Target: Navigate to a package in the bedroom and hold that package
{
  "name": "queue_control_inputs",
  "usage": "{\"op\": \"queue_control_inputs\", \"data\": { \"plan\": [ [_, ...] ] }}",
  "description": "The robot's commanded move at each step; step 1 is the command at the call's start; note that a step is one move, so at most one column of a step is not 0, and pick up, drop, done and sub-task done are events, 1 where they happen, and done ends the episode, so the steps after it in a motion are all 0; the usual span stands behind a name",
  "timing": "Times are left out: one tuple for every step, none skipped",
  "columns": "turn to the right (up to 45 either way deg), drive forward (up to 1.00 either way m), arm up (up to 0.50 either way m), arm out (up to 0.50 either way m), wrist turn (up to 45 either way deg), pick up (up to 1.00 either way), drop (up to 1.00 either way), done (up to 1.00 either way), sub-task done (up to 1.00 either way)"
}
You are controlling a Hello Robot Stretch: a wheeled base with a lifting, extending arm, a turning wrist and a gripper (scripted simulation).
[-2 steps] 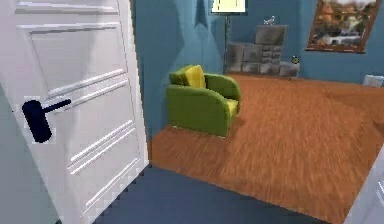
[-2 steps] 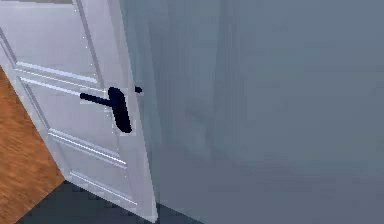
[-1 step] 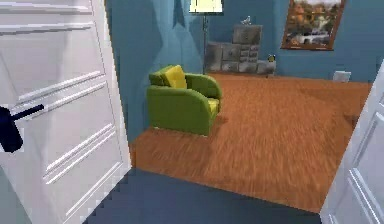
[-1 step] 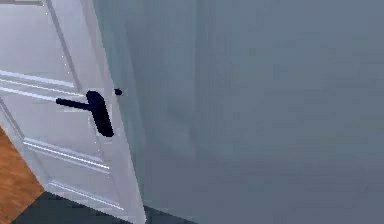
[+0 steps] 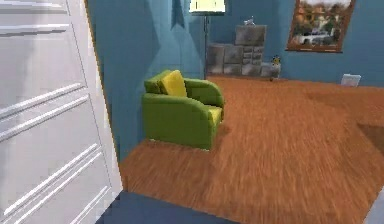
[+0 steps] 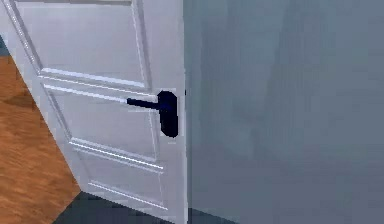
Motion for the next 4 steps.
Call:
{"op": "queue_control_inputs", "data": {
  "plan": [
    [18.0, 0.0, 0.0, 0.0, 0.0, 0.0, 0.0, 0.0, 0.0],
    [0.0, 0.65, 0.0, 0.0, 0.0, 0.0, 0.0, 0.0, 0.0],
    [12.0, 0.0, 0.0, 0.0, 0.0, 0.0, 0.0, 0.0, 0.0],
    [0.0, 0.85, 0.0, 0.0, 0.0, 0.0, 0.0, 0.0, 0.0]
  ]
}}
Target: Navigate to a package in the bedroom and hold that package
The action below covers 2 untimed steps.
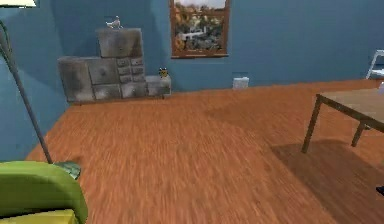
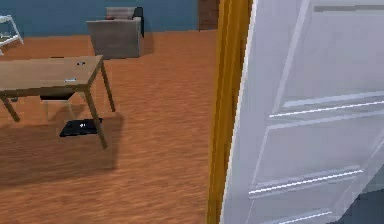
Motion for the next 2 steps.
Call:
{"op": "queue_control_inputs", "data": {
  "plan": [
    [9.0, 0.0, 0.0, 0.0, 0.0, 0.0, 0.0, 0.0, 0.0],
    [0.0, 1.0, 0.0, 0.0, 0.0, 0.0, 0.0, 0.0, 0.0]
  ]
}}
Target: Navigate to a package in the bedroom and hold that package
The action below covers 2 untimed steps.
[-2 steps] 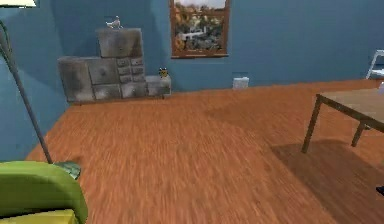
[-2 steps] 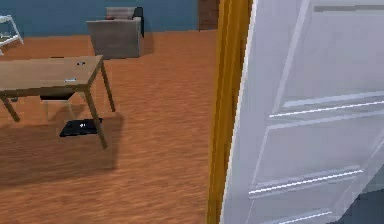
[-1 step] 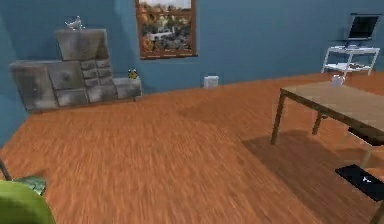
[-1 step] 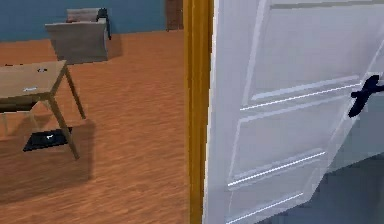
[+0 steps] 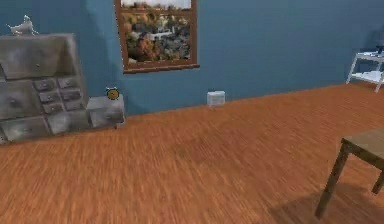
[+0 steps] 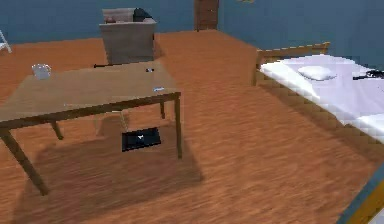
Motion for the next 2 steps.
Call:
{"op": "queue_control_inputs", "data": {
  "plan": [
    [0.0, 1.0, 0.0, 0.0, 0.0, 0.0, 0.0, 0.0, 0.0],
    [0.0, 1.0, 0.0, 0.0, 0.0, 0.0, 0.0, 0.0, 0.0]
  ]
}}
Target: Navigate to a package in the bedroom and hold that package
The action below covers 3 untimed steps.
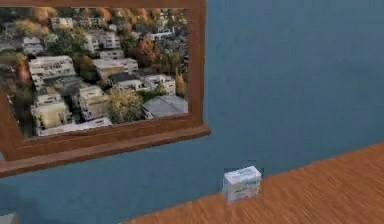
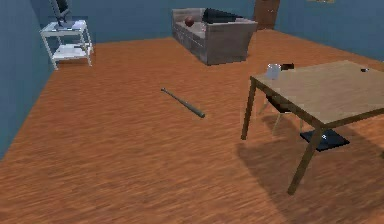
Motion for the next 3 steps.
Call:
{"op": "queue_control_inputs", "data": {
  "plan": [
    [9.0, 0.0, 0.0, 0.0, 0.0, 0.0, 0.0, 0.0, 0.0],
    [0.0, 0.4, 0.0, 0.0, 0.0, 0.0, 0.0, 0.0, 0.0],
    [-45.0, 0.0, 0.0, 0.0, 0.0, 0.0, 0.0, 0.0, 0.0]
  ]
}}
